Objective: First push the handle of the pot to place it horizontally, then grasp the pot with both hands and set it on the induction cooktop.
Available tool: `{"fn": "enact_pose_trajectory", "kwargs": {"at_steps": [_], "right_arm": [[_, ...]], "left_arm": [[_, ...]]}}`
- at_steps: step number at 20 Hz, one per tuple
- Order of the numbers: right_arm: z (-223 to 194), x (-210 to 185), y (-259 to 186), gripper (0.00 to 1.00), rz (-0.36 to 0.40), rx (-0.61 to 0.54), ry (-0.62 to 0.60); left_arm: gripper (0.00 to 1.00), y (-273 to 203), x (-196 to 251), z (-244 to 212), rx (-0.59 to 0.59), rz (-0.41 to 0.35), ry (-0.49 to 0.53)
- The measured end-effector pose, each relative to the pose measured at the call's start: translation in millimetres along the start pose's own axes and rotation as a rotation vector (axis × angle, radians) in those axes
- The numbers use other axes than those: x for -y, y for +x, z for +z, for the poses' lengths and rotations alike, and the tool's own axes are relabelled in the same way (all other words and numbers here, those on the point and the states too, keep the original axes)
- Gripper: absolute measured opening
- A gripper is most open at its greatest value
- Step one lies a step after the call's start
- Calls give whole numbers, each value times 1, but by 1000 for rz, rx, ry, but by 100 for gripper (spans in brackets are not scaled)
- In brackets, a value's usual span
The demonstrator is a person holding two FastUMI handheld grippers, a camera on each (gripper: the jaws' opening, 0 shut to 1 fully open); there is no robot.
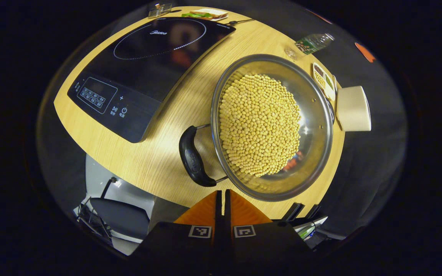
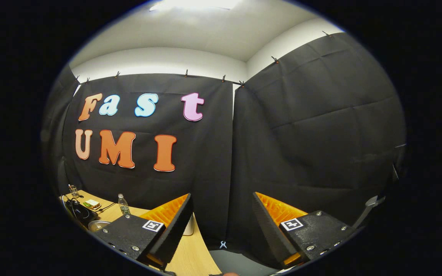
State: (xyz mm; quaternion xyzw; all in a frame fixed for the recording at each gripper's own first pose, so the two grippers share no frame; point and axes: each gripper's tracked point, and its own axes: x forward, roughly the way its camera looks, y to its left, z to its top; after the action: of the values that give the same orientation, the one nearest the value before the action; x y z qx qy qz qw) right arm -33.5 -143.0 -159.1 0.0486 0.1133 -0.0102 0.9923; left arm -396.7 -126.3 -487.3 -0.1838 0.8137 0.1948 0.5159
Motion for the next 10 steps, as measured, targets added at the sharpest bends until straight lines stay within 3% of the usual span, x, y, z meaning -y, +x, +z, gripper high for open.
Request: {"fn": "enact_pose_trajectory", "kwargs": {"at_steps": [8, 10], "right_arm": [[-14, 4, 2, 95, -2, -36, -2], [-18, 3, 3, 95, 2, -44, -1]], "left_arm": [[7, 16, -12, 5, -81, 2, -216], [7, 16, -12, 5, -115, -1, -335]]}}
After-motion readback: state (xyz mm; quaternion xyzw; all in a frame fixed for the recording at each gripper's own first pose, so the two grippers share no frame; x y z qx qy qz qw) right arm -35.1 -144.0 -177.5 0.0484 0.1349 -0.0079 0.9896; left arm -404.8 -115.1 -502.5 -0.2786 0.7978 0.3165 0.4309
